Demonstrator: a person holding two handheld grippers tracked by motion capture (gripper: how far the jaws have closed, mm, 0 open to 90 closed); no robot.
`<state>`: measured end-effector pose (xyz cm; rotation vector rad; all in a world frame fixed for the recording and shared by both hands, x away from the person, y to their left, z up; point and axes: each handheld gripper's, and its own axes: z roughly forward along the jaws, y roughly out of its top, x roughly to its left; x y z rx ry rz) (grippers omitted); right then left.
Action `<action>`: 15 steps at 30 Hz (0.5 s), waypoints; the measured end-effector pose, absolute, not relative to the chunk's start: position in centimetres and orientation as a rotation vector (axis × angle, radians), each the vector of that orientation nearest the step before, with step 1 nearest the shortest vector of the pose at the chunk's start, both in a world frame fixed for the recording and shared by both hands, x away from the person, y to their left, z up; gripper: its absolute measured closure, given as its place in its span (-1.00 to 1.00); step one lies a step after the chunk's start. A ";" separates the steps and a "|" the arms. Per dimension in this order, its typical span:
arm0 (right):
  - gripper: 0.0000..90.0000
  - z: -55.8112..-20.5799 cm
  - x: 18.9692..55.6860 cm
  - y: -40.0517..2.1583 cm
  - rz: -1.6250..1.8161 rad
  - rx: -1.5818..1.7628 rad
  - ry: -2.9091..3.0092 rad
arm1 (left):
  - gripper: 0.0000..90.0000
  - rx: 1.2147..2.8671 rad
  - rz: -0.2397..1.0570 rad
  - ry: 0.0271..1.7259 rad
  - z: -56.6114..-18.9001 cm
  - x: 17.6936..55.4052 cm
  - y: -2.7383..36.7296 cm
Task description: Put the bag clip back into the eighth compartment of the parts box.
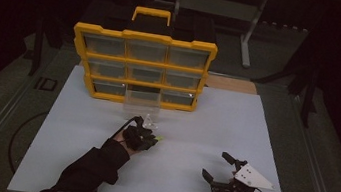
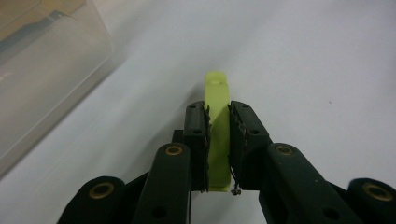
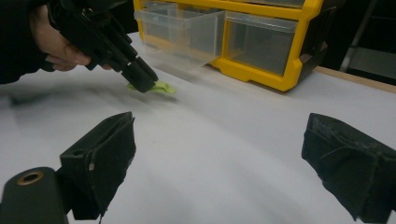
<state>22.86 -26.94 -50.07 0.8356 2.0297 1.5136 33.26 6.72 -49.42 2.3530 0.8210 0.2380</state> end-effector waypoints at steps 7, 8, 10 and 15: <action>-0.78 -50.1 22.9 -26.9 1.510 0.835 2.031 | 0.76 2.347 0.203 0.790 -48.6 32.9 7.6; -0.78 -50.1 22.9 -26.9 1.511 0.835 2.032 | 0.76 2.349 0.202 0.782 -48.5 32.9 7.8; -0.78 -50.1 22.9 -26.9 1.510 0.834 2.033 | 0.76 2.363 0.213 0.771 -48.3 32.8 8.1; -0.78 -50.1 22.9 -26.9 1.514 0.838 2.032 | 0.76 2.369 0.208 0.748 -48.0 32.6 8.7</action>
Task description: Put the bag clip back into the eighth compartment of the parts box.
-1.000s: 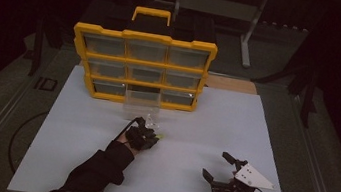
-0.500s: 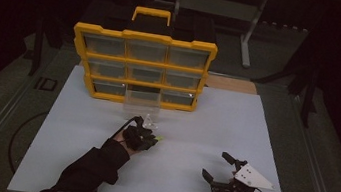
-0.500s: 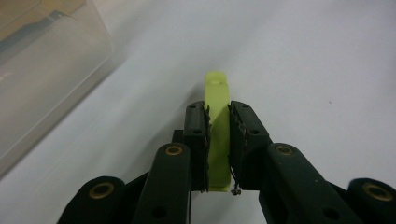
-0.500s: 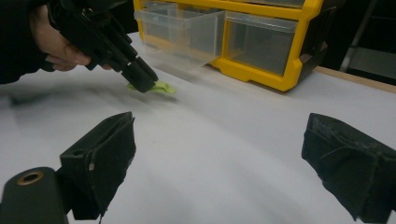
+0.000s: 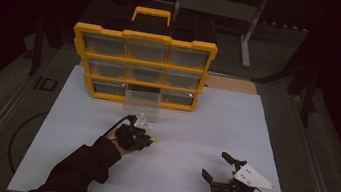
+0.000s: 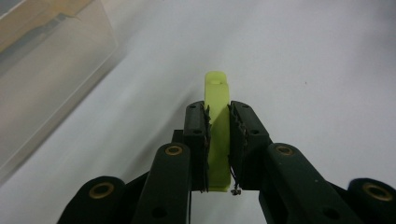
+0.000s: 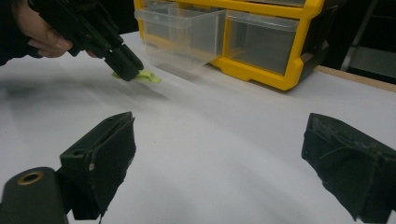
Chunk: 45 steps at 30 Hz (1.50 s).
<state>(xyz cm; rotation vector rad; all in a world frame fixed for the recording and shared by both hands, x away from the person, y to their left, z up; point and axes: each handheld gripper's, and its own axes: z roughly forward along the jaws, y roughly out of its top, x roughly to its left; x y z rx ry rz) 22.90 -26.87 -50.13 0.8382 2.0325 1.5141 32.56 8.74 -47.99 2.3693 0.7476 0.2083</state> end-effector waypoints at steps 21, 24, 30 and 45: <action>-0.78 -50.1 22.9 -26.9 1.513 0.831 2.033 | 0.76 2.378 0.199 0.623 -45.5 30.7 11.2; -0.78 -50.1 22.9 -26.9 1.512 0.832 2.033 | 0.76 2.382 0.193 0.612 -45.1 30.6 11.6; -0.78 -50.1 22.9 -26.9 1.513 0.829 2.035 | 0.76 2.376 0.203 0.587 -43.8 30.2 12.4; -0.78 -50.1 22.9 -26.8 1.511 0.828 2.035 | 0.76 2.347 0.233 0.518 -40.1 29.9 13.3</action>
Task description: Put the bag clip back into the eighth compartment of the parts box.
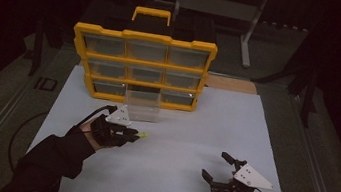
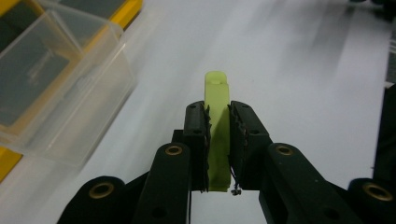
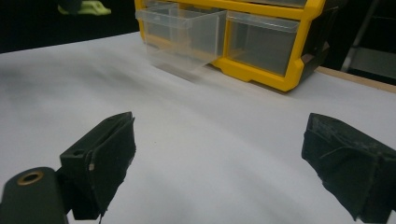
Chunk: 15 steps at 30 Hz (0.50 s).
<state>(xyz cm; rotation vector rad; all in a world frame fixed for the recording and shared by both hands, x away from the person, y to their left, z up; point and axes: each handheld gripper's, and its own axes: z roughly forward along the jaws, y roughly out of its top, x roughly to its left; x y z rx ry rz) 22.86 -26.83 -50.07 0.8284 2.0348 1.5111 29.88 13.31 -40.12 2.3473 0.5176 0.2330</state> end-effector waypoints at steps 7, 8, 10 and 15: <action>-0.78 -50.1 22.9 -26.8 1.511 0.829 2.033 | 0.76 2.346 0.236 0.490 -38.9 29.9 13.4; -0.78 -50.1 22.9 -26.8 1.512 0.828 2.034 | 0.76 2.347 0.246 0.483 -38.5 29.9 13.4; -0.78 -50.1 22.9 -26.8 1.511 0.829 2.033 | 0.76 2.344 0.246 0.478 -38.2 29.9 13.4; -0.78 -50.1 22.9 -26.8 1.509 0.829 2.036 | 0.75 2.349 0.261 0.459 -37.1 30.1 13.6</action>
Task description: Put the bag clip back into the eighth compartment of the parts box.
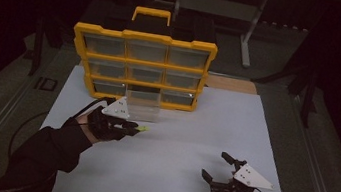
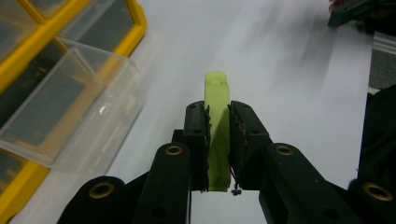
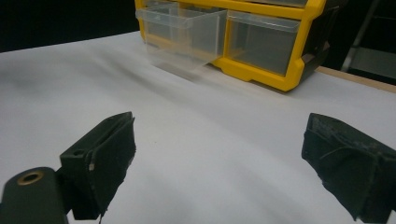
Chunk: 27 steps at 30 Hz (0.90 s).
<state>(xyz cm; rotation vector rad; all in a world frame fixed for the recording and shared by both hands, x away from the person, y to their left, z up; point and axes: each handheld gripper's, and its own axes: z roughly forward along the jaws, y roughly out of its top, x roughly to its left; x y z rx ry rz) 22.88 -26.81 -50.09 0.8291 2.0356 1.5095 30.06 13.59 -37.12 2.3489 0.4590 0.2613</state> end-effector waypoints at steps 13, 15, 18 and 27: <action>-0.78 -50.1 22.9 -26.8 1.511 0.830 2.037 | 0.76 2.312 0.294 0.461 -34.1 31.1 14.2; -0.78 -50.1 22.9 -26.8 1.510 0.829 2.035 | 0.76 2.309 0.294 0.460 -33.7 31.3 14.2; -0.78 -50.1 22.9 -26.8 1.511 0.830 2.037 | 0.76 2.292 0.301 0.470 -33.2 31.7 14.3; -0.78 -50.1 22.9 -26.8 1.510 0.829 2.035 | 0.75 2.249 0.323 0.508 -32.0 33.3 15.0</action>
